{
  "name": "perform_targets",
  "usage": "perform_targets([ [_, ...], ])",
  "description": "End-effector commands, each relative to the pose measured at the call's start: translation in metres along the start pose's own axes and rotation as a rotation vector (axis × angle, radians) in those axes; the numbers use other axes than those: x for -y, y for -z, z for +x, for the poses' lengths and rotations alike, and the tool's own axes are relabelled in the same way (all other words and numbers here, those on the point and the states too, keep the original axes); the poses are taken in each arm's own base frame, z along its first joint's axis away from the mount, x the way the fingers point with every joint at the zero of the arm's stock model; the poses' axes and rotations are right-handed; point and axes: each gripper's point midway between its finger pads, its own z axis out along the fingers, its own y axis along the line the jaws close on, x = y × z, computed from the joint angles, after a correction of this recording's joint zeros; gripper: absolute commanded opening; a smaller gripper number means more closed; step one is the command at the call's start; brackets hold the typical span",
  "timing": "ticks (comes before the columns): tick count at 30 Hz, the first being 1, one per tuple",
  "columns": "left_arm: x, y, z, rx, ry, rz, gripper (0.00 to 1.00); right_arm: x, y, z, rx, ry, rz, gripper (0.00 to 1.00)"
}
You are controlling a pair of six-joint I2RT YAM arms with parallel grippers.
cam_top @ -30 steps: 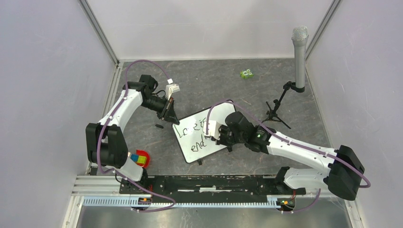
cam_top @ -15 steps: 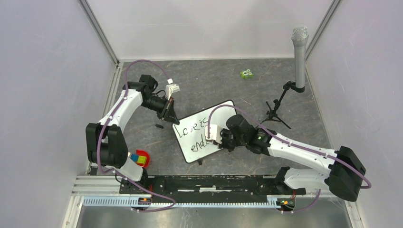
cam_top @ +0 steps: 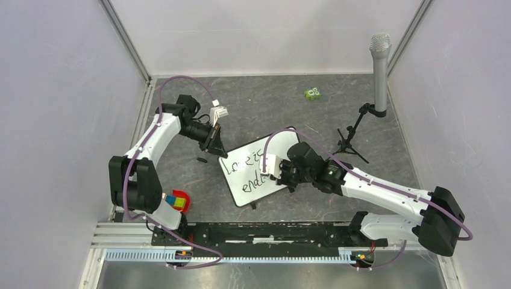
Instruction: Write a sentence on the whiteboard
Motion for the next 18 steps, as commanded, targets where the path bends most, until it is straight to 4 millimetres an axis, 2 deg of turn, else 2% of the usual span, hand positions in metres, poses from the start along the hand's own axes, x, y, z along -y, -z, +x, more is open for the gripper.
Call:
perform_targets([
  [1,-0.005,-0.001,0.003,-0.027,-0.030,-0.025,0.02,0.015,0.000,-0.015,0.031,0.022,0.047,0.00],
  [10,-0.005,-0.001,0.002,-0.027,-0.028,-0.023,0.02,0.020,0.000,0.008,-0.019,0.019,0.075,0.00],
  [18,-0.005,-0.001,0.002,-0.026,-0.031,-0.025,0.02,0.031,0.011,0.011,-0.035,0.018,0.104,0.00],
])
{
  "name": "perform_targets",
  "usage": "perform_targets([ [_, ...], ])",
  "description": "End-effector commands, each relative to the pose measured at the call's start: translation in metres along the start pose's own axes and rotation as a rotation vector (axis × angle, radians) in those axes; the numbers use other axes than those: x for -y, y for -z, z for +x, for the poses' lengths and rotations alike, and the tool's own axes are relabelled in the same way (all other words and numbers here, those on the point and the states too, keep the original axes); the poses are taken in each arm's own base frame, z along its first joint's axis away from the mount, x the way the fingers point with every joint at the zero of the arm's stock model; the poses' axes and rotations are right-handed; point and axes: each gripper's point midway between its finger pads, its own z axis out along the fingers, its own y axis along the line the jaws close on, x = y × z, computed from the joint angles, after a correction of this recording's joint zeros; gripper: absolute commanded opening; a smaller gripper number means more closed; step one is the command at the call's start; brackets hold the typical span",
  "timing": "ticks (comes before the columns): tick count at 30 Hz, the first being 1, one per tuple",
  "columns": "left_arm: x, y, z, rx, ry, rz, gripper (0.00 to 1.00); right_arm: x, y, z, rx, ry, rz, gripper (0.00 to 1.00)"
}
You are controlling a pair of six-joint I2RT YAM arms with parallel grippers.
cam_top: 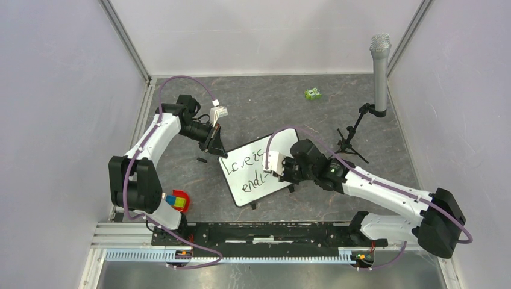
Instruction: Write a sentence on the whiteboard
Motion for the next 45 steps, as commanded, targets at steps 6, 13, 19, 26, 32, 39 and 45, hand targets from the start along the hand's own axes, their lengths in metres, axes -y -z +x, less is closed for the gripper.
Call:
perform_targets([
  [6,-0.005,-0.001,0.002,-0.026,-0.029,-0.023,0.02,0.021,0.006,-0.015,0.024,0.021,0.060,0.00],
  [13,-0.006,-0.001,0.003,-0.029,-0.028,-0.025,0.02,0.019,0.000,-0.020,0.041,0.008,0.032,0.00],
  [19,-0.006,-0.001,0.002,-0.030,-0.028,-0.024,0.02,0.015,-0.003,-0.021,0.047,-0.002,0.015,0.00],
  [26,-0.007,-0.002,0.003,-0.032,-0.026,-0.023,0.02,0.003,-0.009,-0.009,0.030,-0.011,-0.022,0.00],
  [32,-0.007,-0.001,0.002,-0.030,-0.026,-0.023,0.02,-0.003,-0.008,0.004,0.010,-0.016,-0.026,0.00],
  [39,-0.007,-0.002,0.002,-0.032,-0.024,-0.022,0.02,-0.003,-0.002,0.012,-0.014,-0.006,-0.004,0.00],
  [45,-0.007,-0.001,0.002,-0.030,-0.027,-0.024,0.02,0.002,0.005,0.013,-0.029,0.005,0.018,0.00],
])
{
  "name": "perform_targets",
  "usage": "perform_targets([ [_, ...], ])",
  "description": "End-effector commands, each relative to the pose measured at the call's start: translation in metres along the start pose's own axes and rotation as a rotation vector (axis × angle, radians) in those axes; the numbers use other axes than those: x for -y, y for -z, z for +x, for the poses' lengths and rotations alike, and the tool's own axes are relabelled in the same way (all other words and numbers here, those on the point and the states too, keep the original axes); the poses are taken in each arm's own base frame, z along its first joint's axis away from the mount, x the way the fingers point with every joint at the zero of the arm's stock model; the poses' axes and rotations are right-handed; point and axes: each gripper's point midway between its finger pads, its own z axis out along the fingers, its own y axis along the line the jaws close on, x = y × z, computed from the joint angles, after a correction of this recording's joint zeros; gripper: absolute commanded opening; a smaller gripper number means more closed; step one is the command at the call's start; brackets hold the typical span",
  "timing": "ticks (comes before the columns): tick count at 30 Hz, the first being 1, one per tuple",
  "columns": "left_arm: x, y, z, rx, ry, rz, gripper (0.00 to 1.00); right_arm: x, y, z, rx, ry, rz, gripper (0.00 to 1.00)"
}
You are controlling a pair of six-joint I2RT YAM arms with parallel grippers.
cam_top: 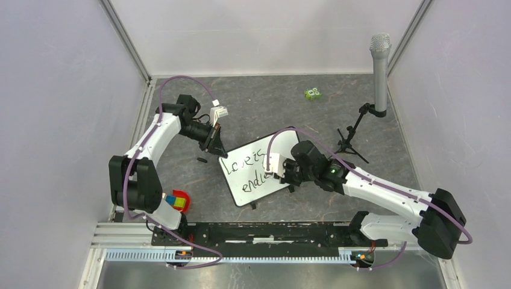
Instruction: Write a sentence on the whiteboard
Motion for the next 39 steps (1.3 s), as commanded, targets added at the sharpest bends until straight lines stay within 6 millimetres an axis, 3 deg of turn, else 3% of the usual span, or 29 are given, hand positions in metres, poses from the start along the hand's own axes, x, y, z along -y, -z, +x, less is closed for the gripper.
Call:
perform_targets([
  [1,-0.006,-0.001,0.002,-0.027,-0.027,-0.024,0.02,0.010,0.007,0.006,-0.032,0.011,0.059,0.00],
  [12,-0.005,-0.001,0.000,-0.023,-0.032,-0.021,0.02,0.016,0.021,-0.025,0.044,0.007,0.053,0.00],
  [30,-0.006,-0.001,0.000,-0.025,-0.034,-0.021,0.02,0.037,0.017,-0.020,0.028,-0.019,0.131,0.00],
  [39,-0.007,-0.001,0.002,-0.028,-0.034,-0.023,0.02,0.028,0.008,-0.020,0.035,-0.028,0.075,0.00],
])
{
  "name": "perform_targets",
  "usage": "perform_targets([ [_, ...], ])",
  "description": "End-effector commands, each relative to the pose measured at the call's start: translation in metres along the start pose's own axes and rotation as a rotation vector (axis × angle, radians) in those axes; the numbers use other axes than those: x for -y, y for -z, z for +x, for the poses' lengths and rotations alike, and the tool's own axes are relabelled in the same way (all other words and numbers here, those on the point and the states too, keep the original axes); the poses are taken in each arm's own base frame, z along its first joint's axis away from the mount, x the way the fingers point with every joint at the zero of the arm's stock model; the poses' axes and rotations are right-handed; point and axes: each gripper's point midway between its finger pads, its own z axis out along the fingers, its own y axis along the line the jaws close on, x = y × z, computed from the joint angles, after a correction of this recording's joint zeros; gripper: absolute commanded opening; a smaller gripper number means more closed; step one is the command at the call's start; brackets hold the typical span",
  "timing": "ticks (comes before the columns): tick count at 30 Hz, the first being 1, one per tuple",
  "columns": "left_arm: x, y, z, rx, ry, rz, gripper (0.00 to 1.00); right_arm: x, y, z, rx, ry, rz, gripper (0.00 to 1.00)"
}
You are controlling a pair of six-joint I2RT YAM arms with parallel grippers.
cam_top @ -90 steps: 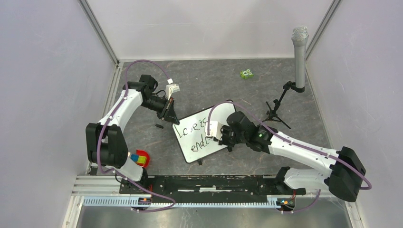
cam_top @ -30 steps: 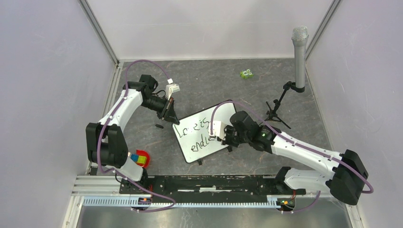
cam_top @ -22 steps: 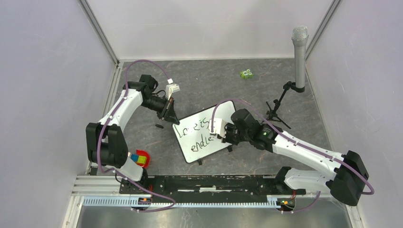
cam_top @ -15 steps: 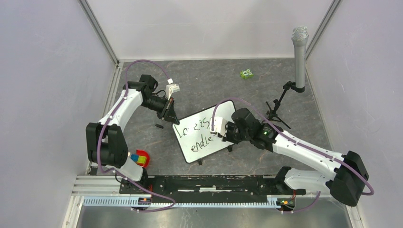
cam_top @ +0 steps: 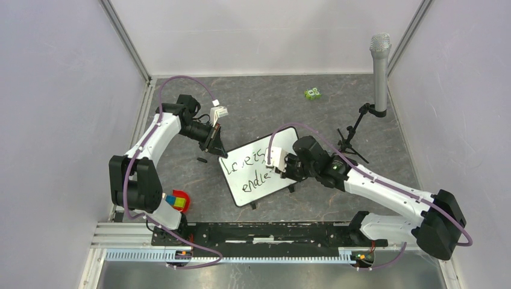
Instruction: Write a sentence on the whiteboard
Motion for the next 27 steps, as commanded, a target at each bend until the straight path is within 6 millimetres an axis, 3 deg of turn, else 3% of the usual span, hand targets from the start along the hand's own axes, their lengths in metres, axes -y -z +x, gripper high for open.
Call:
perform_targets([
  [1,-0.007,-0.001,0.002,-0.027,-0.034,-0.023,0.02,0.008,-0.002,-0.018,0.053,-0.004,0.014,0.00],
  [13,-0.008,-0.002,0.001,-0.029,-0.034,-0.024,0.02,-0.002,0.001,0.008,-0.003,0.021,0.003,0.00],
  [27,-0.007,-0.001,0.001,-0.026,-0.035,-0.027,0.02,-0.002,0.006,0.023,-0.046,0.030,0.021,0.00],
])
